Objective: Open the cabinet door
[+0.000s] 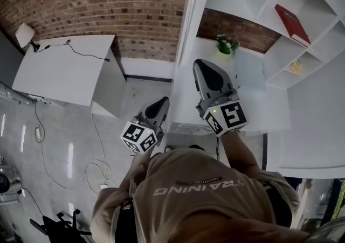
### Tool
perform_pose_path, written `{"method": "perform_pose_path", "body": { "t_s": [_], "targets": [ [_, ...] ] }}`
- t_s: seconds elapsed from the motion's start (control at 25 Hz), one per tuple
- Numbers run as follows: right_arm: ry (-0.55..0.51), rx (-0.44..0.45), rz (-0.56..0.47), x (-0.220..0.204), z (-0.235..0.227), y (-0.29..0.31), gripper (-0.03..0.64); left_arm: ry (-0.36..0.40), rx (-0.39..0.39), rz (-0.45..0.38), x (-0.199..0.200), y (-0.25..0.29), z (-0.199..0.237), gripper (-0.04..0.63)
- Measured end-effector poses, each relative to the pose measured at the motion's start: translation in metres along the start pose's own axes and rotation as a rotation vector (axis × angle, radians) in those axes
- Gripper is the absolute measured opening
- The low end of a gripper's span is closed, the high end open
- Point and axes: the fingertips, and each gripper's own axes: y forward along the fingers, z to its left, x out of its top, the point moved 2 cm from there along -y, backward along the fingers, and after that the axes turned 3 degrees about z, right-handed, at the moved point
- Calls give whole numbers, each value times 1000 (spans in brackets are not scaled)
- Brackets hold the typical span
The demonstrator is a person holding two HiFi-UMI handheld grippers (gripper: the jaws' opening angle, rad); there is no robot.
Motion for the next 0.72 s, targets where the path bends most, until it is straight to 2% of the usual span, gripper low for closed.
{"method": "perform_pose_path", "body": {
  "t_s": [0.4, 0.72],
  "targets": [
    [-24, 0, 17, -5, 12, -8, 17, -4, -30, 12, -7, -6, -1, 8],
    [-15, -18, 44, -17, 0, -15, 17, -16, -64, 26, -14, 9, -8, 8]
  ]
}}
